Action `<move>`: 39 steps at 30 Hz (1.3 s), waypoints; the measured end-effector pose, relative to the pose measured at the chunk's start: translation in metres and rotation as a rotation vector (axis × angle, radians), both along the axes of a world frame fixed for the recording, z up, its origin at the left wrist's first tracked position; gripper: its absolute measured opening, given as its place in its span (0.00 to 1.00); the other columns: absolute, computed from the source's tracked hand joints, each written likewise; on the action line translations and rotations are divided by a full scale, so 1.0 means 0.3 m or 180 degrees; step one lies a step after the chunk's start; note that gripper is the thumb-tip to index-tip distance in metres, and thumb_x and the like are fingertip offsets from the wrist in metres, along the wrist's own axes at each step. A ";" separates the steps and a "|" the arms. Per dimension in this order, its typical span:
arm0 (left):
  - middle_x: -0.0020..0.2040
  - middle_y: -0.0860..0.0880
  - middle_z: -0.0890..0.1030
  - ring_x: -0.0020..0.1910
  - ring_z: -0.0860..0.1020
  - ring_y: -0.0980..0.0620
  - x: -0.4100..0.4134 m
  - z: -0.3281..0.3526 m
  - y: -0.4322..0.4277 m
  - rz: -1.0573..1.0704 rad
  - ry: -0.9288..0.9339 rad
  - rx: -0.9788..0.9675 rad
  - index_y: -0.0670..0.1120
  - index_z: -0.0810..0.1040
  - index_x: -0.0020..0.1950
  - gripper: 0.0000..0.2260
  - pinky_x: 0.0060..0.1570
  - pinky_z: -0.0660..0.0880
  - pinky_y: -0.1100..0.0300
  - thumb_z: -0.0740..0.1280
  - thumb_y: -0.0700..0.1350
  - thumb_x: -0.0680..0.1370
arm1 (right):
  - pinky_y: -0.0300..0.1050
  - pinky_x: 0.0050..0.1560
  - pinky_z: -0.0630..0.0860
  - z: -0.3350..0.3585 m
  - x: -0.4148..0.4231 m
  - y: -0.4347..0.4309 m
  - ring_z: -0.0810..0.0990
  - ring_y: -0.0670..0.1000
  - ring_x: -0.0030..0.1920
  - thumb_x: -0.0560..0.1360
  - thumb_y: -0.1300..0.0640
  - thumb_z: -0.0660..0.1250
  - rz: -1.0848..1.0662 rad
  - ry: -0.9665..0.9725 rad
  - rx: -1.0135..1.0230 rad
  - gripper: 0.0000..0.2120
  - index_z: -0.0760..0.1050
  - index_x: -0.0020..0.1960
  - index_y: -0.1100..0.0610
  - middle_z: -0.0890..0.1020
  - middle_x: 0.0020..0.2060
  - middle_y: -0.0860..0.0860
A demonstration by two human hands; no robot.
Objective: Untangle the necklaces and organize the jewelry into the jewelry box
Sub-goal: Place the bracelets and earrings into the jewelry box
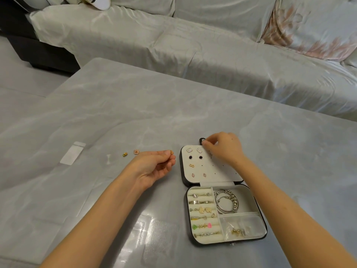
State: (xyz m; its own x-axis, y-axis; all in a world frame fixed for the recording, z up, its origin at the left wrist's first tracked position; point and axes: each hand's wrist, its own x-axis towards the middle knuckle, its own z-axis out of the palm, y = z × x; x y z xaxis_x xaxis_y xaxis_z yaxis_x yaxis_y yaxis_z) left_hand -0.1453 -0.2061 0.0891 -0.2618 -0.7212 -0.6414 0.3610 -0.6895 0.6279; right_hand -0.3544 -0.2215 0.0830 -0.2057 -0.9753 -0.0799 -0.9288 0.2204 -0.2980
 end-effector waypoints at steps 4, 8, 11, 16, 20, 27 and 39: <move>0.35 0.43 0.78 0.26 0.78 0.55 0.003 0.000 -0.013 -0.0079 -0.0105 -0.0083 0.37 0.76 0.43 0.05 0.26 0.76 0.67 0.63 0.33 0.77 | 0.42 0.38 0.69 0.012 0.006 -0.018 0.75 0.51 0.37 0.74 0.56 0.66 0.0111 -0.0448 -0.0019 0.10 0.80 0.39 0.61 0.81 0.33 0.54; 0.36 0.44 0.78 0.30 0.77 0.54 0.003 -0.006 -0.022 -0.0133 -0.0232 -0.0193 0.38 0.77 0.43 0.05 0.27 0.76 0.67 0.63 0.33 0.77 | 0.46 0.33 0.60 0.009 0.001 -0.018 0.69 0.55 0.34 0.74 0.58 0.65 0.0404 -0.0011 -0.0170 0.14 0.74 0.33 0.66 0.75 0.30 0.58; 0.34 0.45 0.79 0.29 0.78 0.55 0.001 -0.010 -0.025 -0.0197 -0.0318 -0.0259 0.38 0.77 0.43 0.04 0.28 0.77 0.67 0.64 0.34 0.77 | 0.46 0.39 0.62 0.021 -0.002 0.010 0.74 0.55 0.42 0.76 0.57 0.63 0.0527 0.0083 -0.0550 0.11 0.77 0.40 0.63 0.80 0.38 0.55; 0.34 0.45 0.79 0.29 0.78 0.55 -0.010 -0.021 -0.023 -0.0339 -0.0452 -0.0384 0.38 0.77 0.44 0.04 0.30 0.77 0.67 0.64 0.34 0.77 | 0.45 0.49 0.66 0.073 0.004 0.097 0.75 0.51 0.47 0.71 0.38 0.61 0.0789 -0.0097 -0.0710 0.21 0.74 0.54 0.52 0.79 0.45 0.47; 0.34 0.45 0.79 0.30 0.77 0.55 -0.020 -0.030 -0.024 -0.0497 -0.0527 -0.0540 0.38 0.77 0.44 0.03 0.31 0.77 0.67 0.65 0.34 0.76 | 0.48 0.55 0.59 0.045 0.036 0.152 0.73 0.53 0.49 0.59 0.25 0.57 0.0961 0.0809 -0.0989 0.38 0.73 0.61 0.48 0.76 0.46 0.48; 0.31 0.51 0.79 0.28 0.73 0.59 -0.001 -0.031 -0.053 -0.1598 -0.0837 -0.1327 0.42 0.80 0.42 0.04 0.30 0.71 0.70 0.67 0.37 0.76 | 0.47 0.52 0.59 0.032 0.059 0.206 0.73 0.54 0.45 0.59 0.32 0.64 0.0750 0.0703 -0.1895 0.29 0.74 0.52 0.50 0.74 0.42 0.48; 0.48 0.49 0.83 0.52 0.78 0.48 -0.068 0.014 -0.075 -0.3457 -0.1273 -0.2477 0.52 0.83 0.41 0.01 0.60 0.73 0.53 0.72 0.48 0.71 | 0.49 0.45 0.60 -0.086 0.074 0.386 0.70 0.50 0.40 0.68 0.45 0.73 0.0857 0.0973 -0.3608 0.19 0.66 0.43 0.54 0.70 0.41 0.49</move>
